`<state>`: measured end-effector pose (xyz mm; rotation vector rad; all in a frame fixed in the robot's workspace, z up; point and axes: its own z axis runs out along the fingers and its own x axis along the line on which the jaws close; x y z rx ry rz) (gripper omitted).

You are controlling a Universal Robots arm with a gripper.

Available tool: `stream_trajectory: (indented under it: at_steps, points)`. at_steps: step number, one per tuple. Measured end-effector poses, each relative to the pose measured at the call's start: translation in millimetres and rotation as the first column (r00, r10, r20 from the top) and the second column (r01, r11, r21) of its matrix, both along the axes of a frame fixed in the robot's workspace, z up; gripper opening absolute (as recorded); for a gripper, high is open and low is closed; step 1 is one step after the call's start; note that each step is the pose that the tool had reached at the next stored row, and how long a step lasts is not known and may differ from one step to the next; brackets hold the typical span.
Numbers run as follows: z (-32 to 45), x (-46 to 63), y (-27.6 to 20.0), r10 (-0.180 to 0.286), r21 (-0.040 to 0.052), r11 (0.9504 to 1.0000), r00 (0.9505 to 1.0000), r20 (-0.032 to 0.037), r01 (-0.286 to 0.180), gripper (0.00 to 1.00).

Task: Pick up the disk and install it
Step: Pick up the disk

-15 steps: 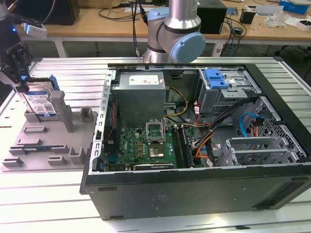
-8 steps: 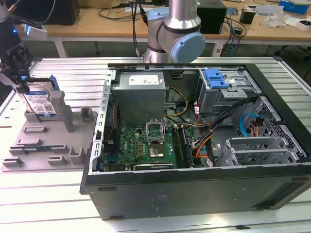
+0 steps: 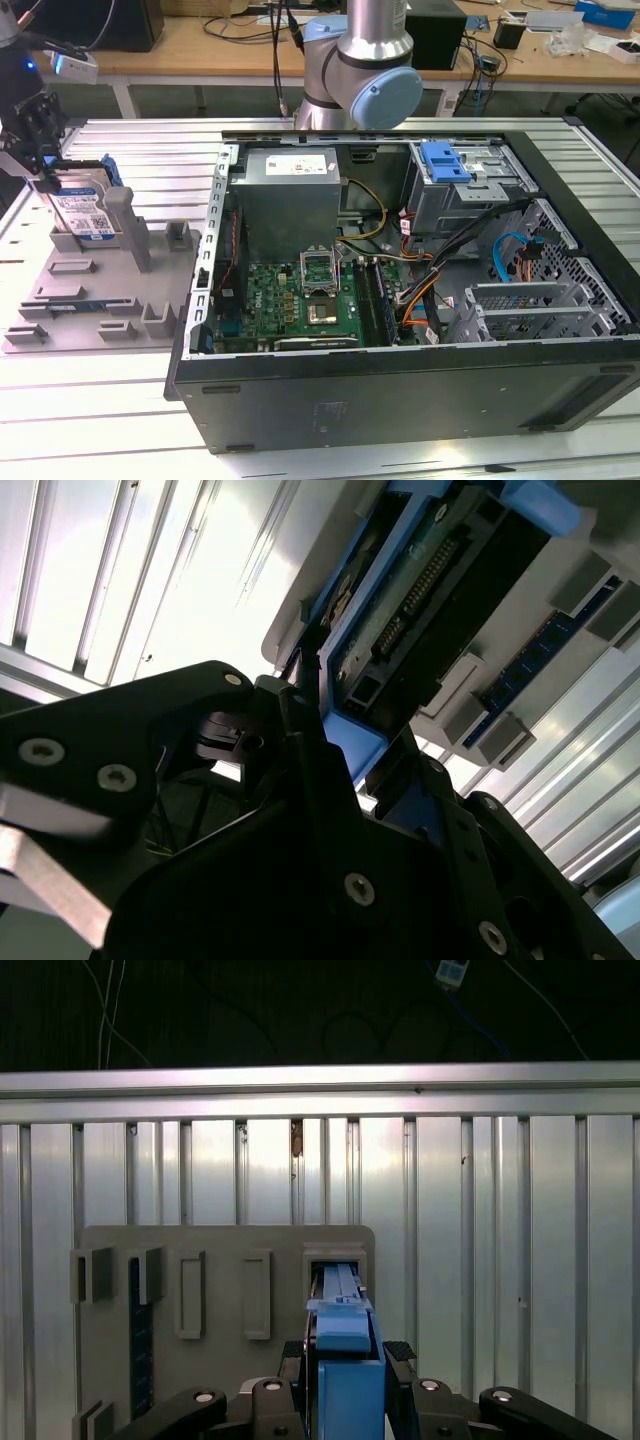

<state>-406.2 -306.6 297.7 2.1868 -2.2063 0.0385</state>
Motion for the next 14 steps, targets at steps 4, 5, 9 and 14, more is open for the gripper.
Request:
stream_trajectory:
  at_steps: [4,5,9,14]
  points:
    - [-0.2,0.0,0.0,0.000,0.0000,1.0000,1.0000,-0.0001,0.000,0.42]
    - [-0.2,0.0,0.0,0.000,-0.0001,1.0000,1.0000,-0.0001,0.000,0.42]
    - [-0.2,0.0,0.0,0.000,0.0000,1.0000,1.0000,-0.0001,0.000,0.36]
    - [-0.4,0.0,0.0,0.000,-0.0001,1.0000,1.0000,-0.0001,0.000,0.36]
